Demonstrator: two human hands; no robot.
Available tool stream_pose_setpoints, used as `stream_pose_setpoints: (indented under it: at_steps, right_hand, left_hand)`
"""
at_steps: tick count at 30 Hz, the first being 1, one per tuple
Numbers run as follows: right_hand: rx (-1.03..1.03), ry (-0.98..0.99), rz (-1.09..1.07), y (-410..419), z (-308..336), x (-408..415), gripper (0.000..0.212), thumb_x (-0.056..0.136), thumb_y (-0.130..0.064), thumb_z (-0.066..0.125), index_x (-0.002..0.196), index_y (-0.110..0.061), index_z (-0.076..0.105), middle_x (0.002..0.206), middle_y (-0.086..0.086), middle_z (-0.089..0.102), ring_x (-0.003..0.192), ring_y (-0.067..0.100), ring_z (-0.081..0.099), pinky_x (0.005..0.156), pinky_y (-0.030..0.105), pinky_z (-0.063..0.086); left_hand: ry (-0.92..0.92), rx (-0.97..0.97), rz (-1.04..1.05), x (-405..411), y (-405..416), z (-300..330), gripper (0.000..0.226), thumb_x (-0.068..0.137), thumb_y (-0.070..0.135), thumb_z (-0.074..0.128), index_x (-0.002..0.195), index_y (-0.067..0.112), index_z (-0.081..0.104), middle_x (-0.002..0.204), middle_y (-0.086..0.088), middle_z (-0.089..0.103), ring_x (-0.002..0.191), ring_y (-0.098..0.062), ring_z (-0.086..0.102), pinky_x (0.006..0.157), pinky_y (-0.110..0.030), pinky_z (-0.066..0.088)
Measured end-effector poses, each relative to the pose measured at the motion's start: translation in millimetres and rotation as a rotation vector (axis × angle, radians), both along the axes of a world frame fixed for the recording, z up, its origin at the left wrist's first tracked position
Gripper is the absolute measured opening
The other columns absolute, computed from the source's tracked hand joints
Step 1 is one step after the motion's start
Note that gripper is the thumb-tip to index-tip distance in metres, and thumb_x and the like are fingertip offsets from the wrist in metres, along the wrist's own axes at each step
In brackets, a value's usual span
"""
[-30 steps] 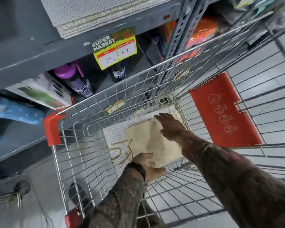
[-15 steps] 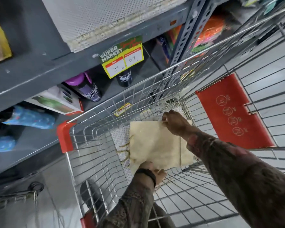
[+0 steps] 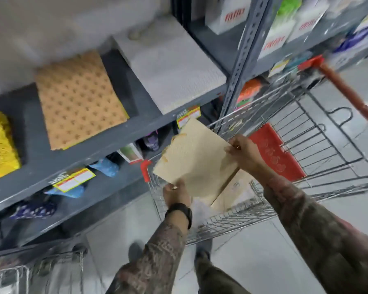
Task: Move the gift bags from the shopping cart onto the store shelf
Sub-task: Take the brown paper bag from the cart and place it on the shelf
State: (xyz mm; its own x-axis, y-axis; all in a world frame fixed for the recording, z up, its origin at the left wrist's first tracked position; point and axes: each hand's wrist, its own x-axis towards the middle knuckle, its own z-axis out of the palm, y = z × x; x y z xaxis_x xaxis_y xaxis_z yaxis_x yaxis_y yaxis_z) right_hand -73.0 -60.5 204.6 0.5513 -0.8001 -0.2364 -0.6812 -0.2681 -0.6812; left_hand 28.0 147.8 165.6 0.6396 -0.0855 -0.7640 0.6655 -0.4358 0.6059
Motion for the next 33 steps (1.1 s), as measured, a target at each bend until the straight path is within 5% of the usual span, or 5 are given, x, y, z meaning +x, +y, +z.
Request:
stream_pose_setpoints:
  at_steps: [3,8,13,18,33]
  right_hand:
    - [0.133,-0.200,-0.140,20.0,46.7,4.6,0.017,0.085,-0.029,0.069,0.076,-0.022,0.057,0.075,-0.003,0.063,0.070,0.019,0.061,0.066,0.039,0.052]
    - [0.359,-0.423,-0.310,69.3,87.4,18.8,0.004,0.091,-0.020,0.069,0.093,-0.017,0.067,0.080,-0.002,0.069,0.067,0.012,0.065,0.059,0.024,0.052]
    - [0.437,-0.574,-0.401,103.4,102.2,36.7,0.021,0.092,-0.005,0.066,0.074,-0.016,0.061,0.056,-0.006,0.062,0.048,0.014,0.052,0.042,0.018,0.038]
    - [0.447,-0.527,-0.408,111.3,109.4,41.6,0.019,0.091,-0.005,0.065,0.078,-0.018,0.067,0.068,-0.003,0.065,0.062,0.019,0.056,0.057,0.029,0.046]
    - [0.481,-0.538,-0.312,108.8,98.7,89.7,0.013,0.091,-0.007,0.067,0.102,-0.003,0.073,0.102,0.015,0.076,0.095,0.032,0.069,0.086,0.043,0.058]
  left_hand:
    - [-0.248,-0.209,0.063,23.0,15.1,69.9,0.013,0.085,0.025,0.070,0.094,0.018,0.063,0.072,-0.004,0.055,0.070,-0.019,0.054,0.065,-0.028,0.046]
    - [-0.331,-0.474,-0.017,60.3,46.7,123.7,0.041,0.091,-0.006,0.060,0.124,0.018,0.058,0.093,0.006,0.066,0.083,-0.008,0.062,0.068,-0.010,0.052]
    - [-0.313,-0.494,-0.024,92.7,79.3,146.7,0.048,0.090,-0.005,0.063,0.130,0.021,0.056,0.120,-0.012,0.068,0.117,-0.031,0.063,0.100,-0.047,0.052]
    - [-0.315,-0.530,-0.074,105.1,88.6,163.2,0.039,0.091,-0.006,0.060,0.123,0.015,0.059,0.105,-0.007,0.072,0.097,-0.025,0.065,0.090,-0.042,0.053]
    - [-0.343,-0.413,0.042,142.7,88.7,156.9,0.042,0.088,-0.003,0.065,0.128,0.009,0.063,0.109,-0.007,0.074,0.108,-0.028,0.069,0.102,-0.048,0.052]
